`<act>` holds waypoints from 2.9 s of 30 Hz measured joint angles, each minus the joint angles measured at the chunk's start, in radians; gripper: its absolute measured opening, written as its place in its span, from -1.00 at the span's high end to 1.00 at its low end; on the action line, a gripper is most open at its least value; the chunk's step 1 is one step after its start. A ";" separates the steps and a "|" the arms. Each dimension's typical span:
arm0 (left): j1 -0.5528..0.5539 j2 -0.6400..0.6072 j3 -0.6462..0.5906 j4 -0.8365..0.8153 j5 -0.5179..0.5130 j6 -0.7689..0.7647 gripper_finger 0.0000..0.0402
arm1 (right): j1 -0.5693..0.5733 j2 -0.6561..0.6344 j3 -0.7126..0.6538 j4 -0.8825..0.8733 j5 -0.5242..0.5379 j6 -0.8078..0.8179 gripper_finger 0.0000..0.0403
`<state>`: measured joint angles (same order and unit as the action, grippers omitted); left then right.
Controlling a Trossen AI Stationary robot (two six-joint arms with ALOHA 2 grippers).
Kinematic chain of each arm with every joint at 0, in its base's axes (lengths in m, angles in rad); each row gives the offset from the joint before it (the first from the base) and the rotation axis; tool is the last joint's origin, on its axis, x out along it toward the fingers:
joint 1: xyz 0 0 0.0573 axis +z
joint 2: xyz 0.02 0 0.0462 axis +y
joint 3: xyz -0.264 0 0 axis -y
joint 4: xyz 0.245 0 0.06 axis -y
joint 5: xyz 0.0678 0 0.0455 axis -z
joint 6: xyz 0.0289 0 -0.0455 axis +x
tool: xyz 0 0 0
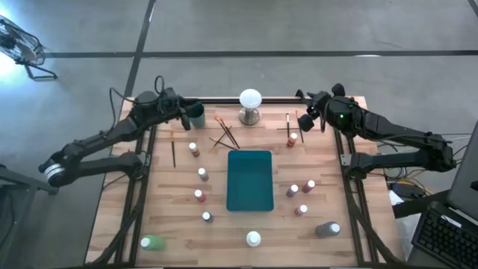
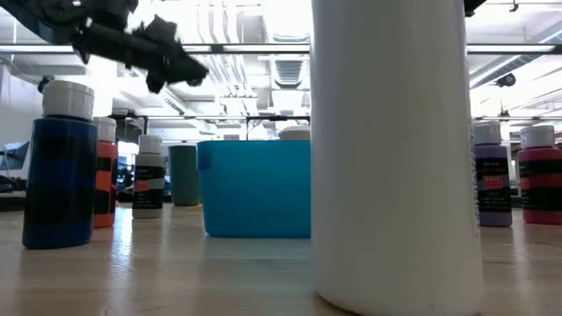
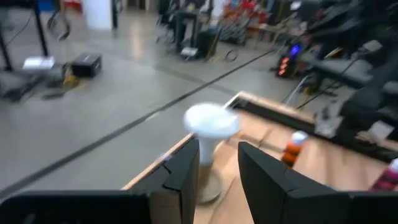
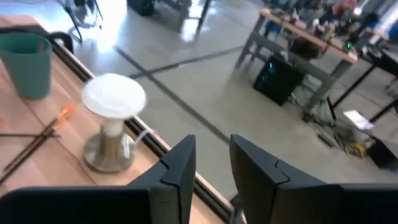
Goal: Pick & Place Paint Supplies
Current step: Put the yellow paint brush into the green cup
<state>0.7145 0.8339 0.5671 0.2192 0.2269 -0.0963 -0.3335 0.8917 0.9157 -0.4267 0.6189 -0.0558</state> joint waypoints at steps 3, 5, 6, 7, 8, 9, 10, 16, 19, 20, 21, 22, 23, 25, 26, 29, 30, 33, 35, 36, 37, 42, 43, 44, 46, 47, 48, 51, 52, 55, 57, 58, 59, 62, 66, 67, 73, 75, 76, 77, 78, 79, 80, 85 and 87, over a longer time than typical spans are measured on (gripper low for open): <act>-0.023 -0.046 0.018 -0.002 0.001 -0.019 0.43 | -0.032 0.000 0.057 -0.121 -0.003 0.020 0.58; -0.036 -0.070 0.024 -0.002 0.001 -0.039 0.43 | -0.056 0.001 0.105 -0.211 -0.031 0.032 0.60; -0.041 -0.080 0.025 -0.002 0.004 -0.044 0.43 | -0.070 0.005 0.129 -0.253 -0.059 0.034 0.60; -0.045 -0.088 0.026 -0.003 0.010 -0.045 0.43 | -0.085 0.011 0.154 -0.293 -0.088 0.035 0.60; -0.049 -0.095 0.026 -0.004 0.019 -0.049 0.43 | -0.101 0.021 0.179 -0.337 -0.118 0.036 0.60; -0.053 -0.101 0.026 -0.004 0.024 -0.058 0.43 | -0.117 0.034 0.204 -0.381 -0.143 0.034 0.60; -0.056 -0.105 0.025 -0.004 0.026 -0.068 0.43 | -0.133 0.050 0.230 -0.423 -0.164 0.033 0.58; -0.058 -0.111 0.021 -0.005 0.027 -0.104 0.43 | -0.225 0.215 0.360 -0.688 -0.274 -0.019 0.47; -0.058 -0.111 0.021 -0.006 0.044 -0.104 0.43 | -0.246 0.311 0.400 -0.787 -0.322 -0.091 0.40; -0.058 -0.111 0.021 -0.006 0.052 -0.104 0.43 | -0.248 0.338 0.407 -0.806 -0.328 -0.123 0.38; -0.058 -0.112 0.021 -0.006 0.059 -0.104 0.43 | -0.250 0.363 0.413 -0.817 -0.335 -0.158 0.36; -0.058 -0.112 0.021 -0.009 0.069 -0.104 0.43 | -0.250 0.387 0.417 -0.824 -0.337 -0.194 0.34; -0.058 -0.112 0.021 -0.017 0.072 -0.103 0.43 | -0.250 0.407 0.418 -0.824 -0.340 -0.232 0.32; -0.058 -0.113 0.021 -0.037 0.073 -0.103 0.43 | -0.250 0.442 0.419 -0.824 -0.342 -0.302 0.29; -0.058 -0.113 0.021 -0.044 0.073 -0.103 0.43 | -0.250 0.456 0.417 -0.823 -0.343 -0.332 0.28; -0.058 -0.113 0.019 -0.059 0.072 -0.094 0.43 | -0.258 0.488 0.400 -0.825 -0.368 -0.407 0.27; -0.058 -0.113 0.019 -0.070 0.072 -0.088 0.43 | -0.263 0.497 0.395 -0.824 -0.386 -0.422 0.27; -0.058 -0.112 0.020 -0.112 0.072 -0.068 0.43 | -0.293 0.517 0.383 -0.823 -0.452 -0.457 0.32; -0.058 -0.112 0.022 -0.124 0.072 -0.051 0.43 | -0.316 0.527 0.376 -0.818 -0.473 -0.481 0.36; -0.058 -0.113 0.022 -0.126 0.072 -0.041 0.43 | -0.329 0.531 0.374 -0.817 -0.474 -0.495 0.38; -0.058 -0.113 0.022 -0.125 0.072 -0.035 0.43 | -0.343 0.536 0.371 -0.815 -0.474 -0.507 0.39; -0.058 -0.111 0.018 -0.134 0.072 -0.029 0.43 | -0.403 0.561 0.338 -0.780 -0.495 -0.524 0.43; -0.058 -0.111 0.018 -0.134 0.072 -0.029 0.43 | -0.410 0.568 0.331 -0.777 -0.496 -0.525 0.42; -0.058 -0.111 0.018 -0.135 0.072 -0.029 0.43 | -0.418 0.576 0.322 -0.775 -0.496 -0.525 0.41; -0.058 -0.111 0.018 -0.135 0.071 -0.017 0.43 | -0.431 0.592 0.309 -0.771 -0.497 -0.529 0.36; -0.058 -0.111 0.018 -0.135 0.069 -0.009 0.43 | -0.437 0.599 0.304 -0.771 -0.497 -0.532 0.33; -0.058 -0.111 0.018 -0.135 0.068 -0.008 0.43 | -0.443 0.607 0.299 -0.770 -0.497 -0.534 0.30; -0.058 -0.111 0.018 -0.136 0.063 -0.008 0.43 | -0.456 0.622 0.282 -0.755 -0.498 -0.558 0.20; -0.058 -0.111 0.018 -0.140 0.063 -0.008 0.43 | -0.459 0.624 0.273 -0.740 -0.498 -0.566 0.16; -0.058 -0.107 0.018 -0.147 0.063 -0.008 0.43 | -0.462 0.624 0.239 -0.691 -0.500 -0.581 0.07; -0.058 -0.103 0.017 -0.151 0.063 -0.008 0.43 | -0.462 0.624 0.216 -0.658 -0.500 -0.581 0.02; -0.058 -0.099 0.017 -0.151 0.063 -0.008 0.43 | -0.462 0.624 0.204 -0.644 -0.500 -0.580 0.00; -0.058 -0.096 0.017 -0.151 0.063 -0.008 0.43 | -0.462 0.624 0.192 -0.630 -0.501 -0.579 -0.01; -0.058 -0.088 0.017 -0.151 0.063 -0.007 0.43 | -0.462 0.624 0.156 -0.595 -0.500 -0.576 -0.03; -0.058 -0.081 0.016 -0.152 0.063 -0.007 0.43 | -0.462 0.624 0.117 -0.558 -0.500 -0.568 0.01; -0.058 -0.079 0.016 -0.153 0.063 -0.007 0.43 | -0.462 0.624 0.107 -0.549 -0.500 -0.568 0.02; -0.057 -0.078 0.016 -0.153 0.063 -0.007 0.43 | -0.462 0.624 0.056 -0.469 -0.500 -0.564 0.08; -0.057 -0.078 0.016 -0.153 0.063 -0.007 0.43 | -0.462 0.624 0.046 -0.445 -0.500 -0.552 0.10; -0.057 -0.078 0.016 -0.153 0.063 -0.007 0.43 | -0.462 0.628 0.044 -0.442 -0.500 -0.548 0.11; -0.057 -0.078 0.016 -0.153 0.063 -0.008 0.43 | -0.462 0.635 0.042 -0.442 -0.500 -0.543 0.12; -0.057 -0.078 0.016 -0.153 0.063 -0.008 0.43 | -0.462 0.644 0.041 -0.441 -0.500 -0.540 0.12; -0.057 -0.078 0.016 -0.153 0.063 -0.008 0.43 | -0.462 0.654 0.039 -0.441 -0.500 -0.538 0.13; -0.057 -0.078 0.016 -0.153 0.063 -0.008 0.43 | -0.461 0.665 0.039 -0.441 -0.501 -0.534 0.14; -0.057 -0.078 0.016 -0.153 0.063 -0.008 0.43 | -0.461 0.732 0.054 -0.429 -0.515 -0.513 0.12; -0.057 -0.078 0.016 -0.153 0.064 -0.008 0.43 | -0.462 0.758 0.069 -0.423 -0.514 -0.498 0.10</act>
<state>0.6571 0.7555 0.5831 0.0657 0.2905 -0.1040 -0.7959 1.6501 0.9846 -0.8493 0.1046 -0.5540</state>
